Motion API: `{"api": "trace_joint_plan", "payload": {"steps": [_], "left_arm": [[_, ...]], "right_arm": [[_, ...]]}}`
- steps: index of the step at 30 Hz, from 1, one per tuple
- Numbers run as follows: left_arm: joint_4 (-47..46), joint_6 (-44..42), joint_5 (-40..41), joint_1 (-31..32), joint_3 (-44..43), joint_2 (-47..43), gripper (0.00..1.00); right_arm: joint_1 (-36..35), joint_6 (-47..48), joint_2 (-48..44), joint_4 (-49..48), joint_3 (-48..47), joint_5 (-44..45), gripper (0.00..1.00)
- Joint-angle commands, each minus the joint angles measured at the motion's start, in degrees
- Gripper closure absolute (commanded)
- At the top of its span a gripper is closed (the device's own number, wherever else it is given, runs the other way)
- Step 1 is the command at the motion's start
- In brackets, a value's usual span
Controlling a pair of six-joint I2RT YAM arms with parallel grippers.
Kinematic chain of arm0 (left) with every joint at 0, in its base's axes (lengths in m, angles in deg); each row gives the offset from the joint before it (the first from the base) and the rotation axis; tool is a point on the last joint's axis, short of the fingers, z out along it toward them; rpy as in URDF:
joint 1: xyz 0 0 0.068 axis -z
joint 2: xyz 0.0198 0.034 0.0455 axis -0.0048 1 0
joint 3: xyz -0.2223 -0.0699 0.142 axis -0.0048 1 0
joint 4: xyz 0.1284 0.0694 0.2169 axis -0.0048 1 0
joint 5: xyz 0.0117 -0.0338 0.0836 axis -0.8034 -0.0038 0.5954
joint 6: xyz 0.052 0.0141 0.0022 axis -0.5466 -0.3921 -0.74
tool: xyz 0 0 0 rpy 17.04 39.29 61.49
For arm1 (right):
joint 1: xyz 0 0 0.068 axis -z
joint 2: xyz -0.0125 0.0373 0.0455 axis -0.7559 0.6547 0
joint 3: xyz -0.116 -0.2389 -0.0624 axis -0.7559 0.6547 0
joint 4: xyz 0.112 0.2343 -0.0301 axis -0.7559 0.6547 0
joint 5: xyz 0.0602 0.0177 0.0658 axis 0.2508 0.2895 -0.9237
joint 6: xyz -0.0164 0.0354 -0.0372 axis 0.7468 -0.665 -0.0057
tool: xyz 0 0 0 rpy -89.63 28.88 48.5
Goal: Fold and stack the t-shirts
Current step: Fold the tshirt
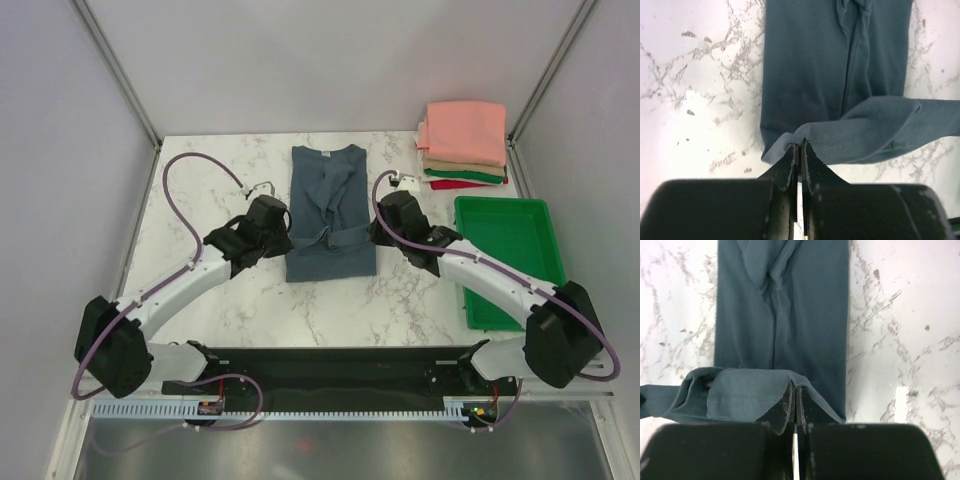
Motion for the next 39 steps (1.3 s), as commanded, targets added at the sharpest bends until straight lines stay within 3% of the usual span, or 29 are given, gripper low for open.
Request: {"api": "trace_joint_plan", "payload": {"steps": [1, 14, 18, 20, 22, 23, 25, 26, 27, 29, 31, 34, 39], "left_arm": [[-6.45, -7.27, -4.22, -3.31, -3.98, 4.53, 0.98], [-7.51, -12.64, -10.91, -10.27, -17.86, 23.87, 0.98], [-3.83, -15.36, -12.93, -12.55, -24.36, 31.24, 0.93], [-0.40, -15.80, -14.77, -14.31, -30.40, 36.86, 0.84], [2.32, -16.42, -17.22, -16.85, -36.04, 40.82, 0.78], [6.60, -16.68, -18.55, -17.73, -43.73, 46.06, 0.68], [13.55, -17.30, -21.01, -19.84, -53.69, 51.79, 0.67], [20.11, -17.65, -21.45, -20.20, -63.40, 56.09, 0.65], [22.53, -18.78, -21.72, -20.47, -67.58, 57.96, 0.64], [25.96, -19.67, -21.72, -20.47, -73.92, 59.12, 0.61], [26.16, -19.59, -19.37, -20.47, -72.03, 55.80, 0.59], [22.65, -18.97, -17.95, -20.38, -62.47, 48.25, 0.58], [11.50, -15.73, -19.96, -20.12, -35.41, 33.66, 0.58]], "right_arm": [[3.53, 3.40, 4.03, -3.68, -4.09, -4.79, 1.00], [8.64, 4.72, 19.49, -6.40, -13.49, -11.22, 1.00], [10.48, 4.89, 24.33, -5.70, -17.44, -12.28, 0.98], [12.42, 4.72, 28.18, -5.09, -21.12, -14.03, 0.80], [15.30, 4.45, 31.62, -4.21, -25.51, -16.83, 0.75], [16.19, 4.97, 35.55, -1.86, -28.41, -17.72, 0.64], [18.30, 6.90, 39.53, 1.40, -39.13, -19.74, 0.49], [18.66, 8.39, 42.42, 4.90, -42.47, -21.49, 0.43], [18.84, 9.97, 43.32, 7.11, -47.90, -21.60, 0.41], [19.02, 10.95, 41.67, 9.84, -49.18, -19.85, 0.38], [19.10, 11.22, 36.42, 9.16, -44.54, -18.44, 0.35], [19.02, 10.52, 30.60, 6.53, -33.22, -19.83, 0.34], [18.32, 7.36, 17.85, -4.54, -9.08, -28.61, 0.29]]}}
